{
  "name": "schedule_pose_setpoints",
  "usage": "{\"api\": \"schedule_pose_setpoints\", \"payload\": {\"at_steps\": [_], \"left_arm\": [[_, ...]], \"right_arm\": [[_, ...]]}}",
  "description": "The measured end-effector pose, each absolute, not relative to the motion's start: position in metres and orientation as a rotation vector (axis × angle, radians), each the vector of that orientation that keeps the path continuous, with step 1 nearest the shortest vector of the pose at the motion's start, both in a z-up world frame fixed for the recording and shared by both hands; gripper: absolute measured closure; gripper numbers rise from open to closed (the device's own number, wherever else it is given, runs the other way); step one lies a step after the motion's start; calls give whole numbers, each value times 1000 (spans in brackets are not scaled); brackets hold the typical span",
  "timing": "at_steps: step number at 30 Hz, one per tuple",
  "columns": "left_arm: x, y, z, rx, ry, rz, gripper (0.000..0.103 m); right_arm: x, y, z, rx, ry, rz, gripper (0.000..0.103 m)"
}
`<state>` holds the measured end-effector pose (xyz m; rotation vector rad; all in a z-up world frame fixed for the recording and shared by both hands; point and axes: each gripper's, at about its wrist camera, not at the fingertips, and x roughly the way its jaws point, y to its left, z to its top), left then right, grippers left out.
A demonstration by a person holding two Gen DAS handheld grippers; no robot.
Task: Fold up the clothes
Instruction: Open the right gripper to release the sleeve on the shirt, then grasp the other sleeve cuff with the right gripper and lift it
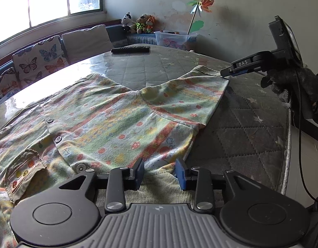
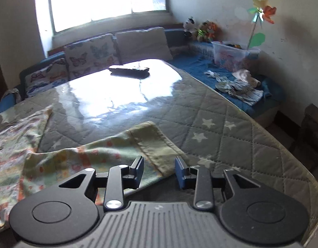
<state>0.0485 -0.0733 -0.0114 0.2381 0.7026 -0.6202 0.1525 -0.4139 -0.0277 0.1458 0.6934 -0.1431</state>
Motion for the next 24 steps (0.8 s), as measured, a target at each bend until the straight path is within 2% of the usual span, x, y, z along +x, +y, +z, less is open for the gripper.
{"api": "schedule_pose_setpoints", "payload": {"at_steps": [5,14,16,18,20,22,24], "left_arm": [[46,-72,-8,230,697,-609,63],[39,-52,12,191,635,-529,44],[39,-46,14,181,629,-498,37],[39,-40,15,171,624,-468,30],[40,-34,15,164,625,-441,24],[40,-29,14,158,629,-415,15],[40,-25,13,154,631,-396,13]], "right_arm": [[161,-418,-36,165,701,-177,68],[167,-416,-38,195,683,-191,64],[169,-415,-39,189,678,-190,65],[170,-414,-40,172,677,-198,75],[170,-415,-40,201,673,-178,91],[169,-416,-38,223,664,-173,97],[168,-417,-36,232,649,-178,98]]}}
